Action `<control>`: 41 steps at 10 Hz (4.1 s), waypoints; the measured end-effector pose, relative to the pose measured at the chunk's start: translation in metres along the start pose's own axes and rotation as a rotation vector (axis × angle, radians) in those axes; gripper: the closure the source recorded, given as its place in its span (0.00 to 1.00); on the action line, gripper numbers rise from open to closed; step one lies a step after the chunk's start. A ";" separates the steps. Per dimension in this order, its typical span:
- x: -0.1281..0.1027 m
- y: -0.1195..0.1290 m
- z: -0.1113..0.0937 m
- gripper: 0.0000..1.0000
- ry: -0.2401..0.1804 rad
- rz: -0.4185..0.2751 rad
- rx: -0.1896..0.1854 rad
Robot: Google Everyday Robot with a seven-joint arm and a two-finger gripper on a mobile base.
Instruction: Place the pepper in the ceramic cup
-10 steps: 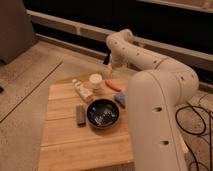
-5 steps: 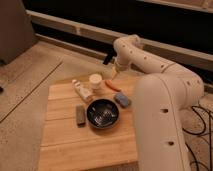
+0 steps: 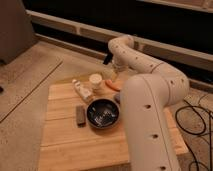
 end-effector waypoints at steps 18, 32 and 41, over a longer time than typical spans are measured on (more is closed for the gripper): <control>-0.033 0.043 0.073 0.35 -0.116 -0.146 -0.084; -0.032 0.037 0.120 0.48 -0.041 -0.184 -0.099; -0.054 0.018 0.091 1.00 -0.146 -0.175 -0.034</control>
